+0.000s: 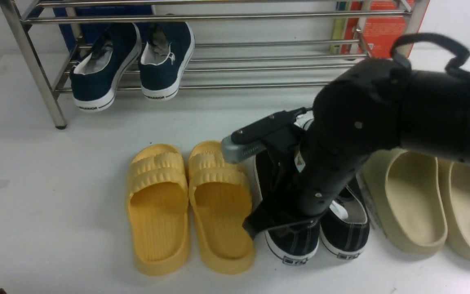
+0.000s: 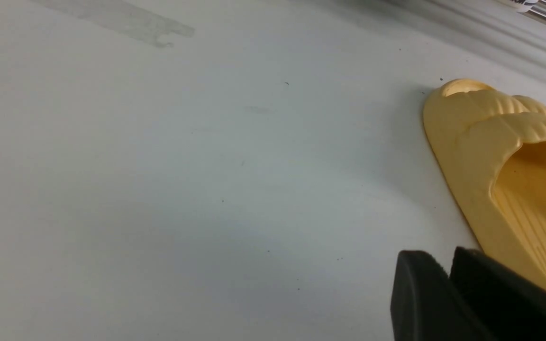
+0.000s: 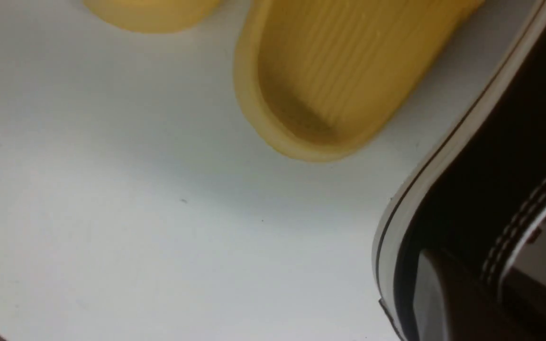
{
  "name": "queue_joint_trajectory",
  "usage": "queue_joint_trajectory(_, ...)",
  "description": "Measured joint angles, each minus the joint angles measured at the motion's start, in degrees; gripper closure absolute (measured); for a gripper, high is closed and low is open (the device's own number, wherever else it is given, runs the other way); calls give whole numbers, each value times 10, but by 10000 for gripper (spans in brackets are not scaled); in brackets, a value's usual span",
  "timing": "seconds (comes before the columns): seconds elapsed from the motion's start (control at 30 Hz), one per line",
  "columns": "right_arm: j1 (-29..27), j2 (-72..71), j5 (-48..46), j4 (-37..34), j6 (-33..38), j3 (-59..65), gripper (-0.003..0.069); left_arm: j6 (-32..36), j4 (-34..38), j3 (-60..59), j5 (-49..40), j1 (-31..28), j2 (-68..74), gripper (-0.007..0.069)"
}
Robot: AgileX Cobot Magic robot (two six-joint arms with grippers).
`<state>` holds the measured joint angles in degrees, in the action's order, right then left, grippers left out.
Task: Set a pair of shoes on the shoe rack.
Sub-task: Use the right arm to put a shoe into the shoe rack
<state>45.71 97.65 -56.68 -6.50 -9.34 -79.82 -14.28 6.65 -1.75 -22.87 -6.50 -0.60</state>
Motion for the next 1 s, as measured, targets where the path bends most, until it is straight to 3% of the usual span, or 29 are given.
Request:
queue_joint_trajectory(0.33, -6, 10, -22, 26, -5, -104, 631, 0, 0, 0, 0, 0, 0, 507)
queue_joint_trajectory(0.7, -86, 171, -45, 34, 68, -297, 629, 0, 0, 0, 0, 0, 0, 496)
queue_joint_trajectory(1.0, -119, 299, -46, 34, 123, -465, 629, 0, 0, 0, 0, 0, 0, 491)
